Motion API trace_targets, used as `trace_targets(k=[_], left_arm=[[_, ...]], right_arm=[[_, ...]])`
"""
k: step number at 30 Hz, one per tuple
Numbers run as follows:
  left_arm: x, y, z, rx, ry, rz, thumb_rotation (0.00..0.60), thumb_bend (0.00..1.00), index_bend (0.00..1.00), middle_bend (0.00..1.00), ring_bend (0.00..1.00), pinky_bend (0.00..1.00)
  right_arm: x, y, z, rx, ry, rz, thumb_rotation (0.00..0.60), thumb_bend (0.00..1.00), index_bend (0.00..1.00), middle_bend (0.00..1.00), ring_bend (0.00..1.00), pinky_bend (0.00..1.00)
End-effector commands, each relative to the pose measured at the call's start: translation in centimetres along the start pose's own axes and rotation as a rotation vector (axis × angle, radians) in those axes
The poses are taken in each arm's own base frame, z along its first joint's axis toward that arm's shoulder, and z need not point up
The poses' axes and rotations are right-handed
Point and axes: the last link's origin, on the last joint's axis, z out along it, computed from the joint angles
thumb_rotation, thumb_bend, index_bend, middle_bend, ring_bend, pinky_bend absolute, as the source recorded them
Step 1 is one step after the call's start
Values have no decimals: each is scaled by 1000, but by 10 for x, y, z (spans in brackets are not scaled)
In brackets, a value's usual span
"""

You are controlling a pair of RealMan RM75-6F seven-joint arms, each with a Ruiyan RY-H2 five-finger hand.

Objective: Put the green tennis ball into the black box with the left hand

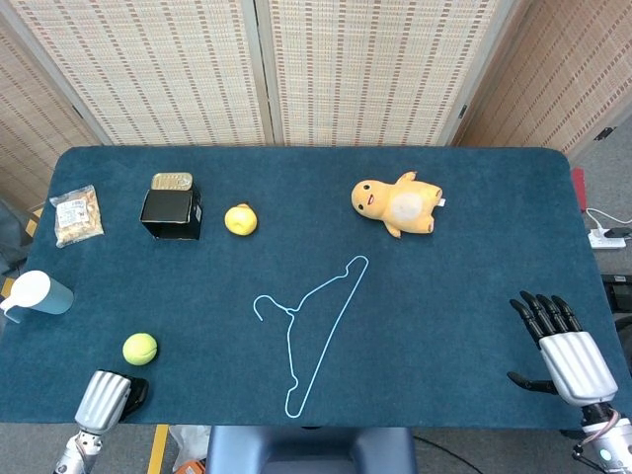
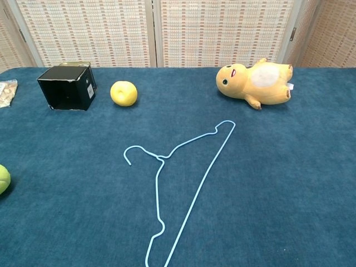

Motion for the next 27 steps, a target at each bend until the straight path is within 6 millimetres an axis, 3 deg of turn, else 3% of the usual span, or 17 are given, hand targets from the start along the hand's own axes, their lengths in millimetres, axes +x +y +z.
trace_targets(k=[1,16,27], left_arm=[[-1,-1,6,-4,3,2,600,841,1000,1000,1000,1000],[-6,-4,27,16,-4,12,600,839,1000,1000,1000,1000],[-12,-2,54,52,-18,26,600,842,1000,1000,1000,1000]], right_arm=[[0,0,0,4,-3,-1,600,0,0,0,0,0],[3,2,-6,20,12,12,600,0,0,0,0,0],[4,4,-8,4,33,16,600,0,0,0,0,0]])
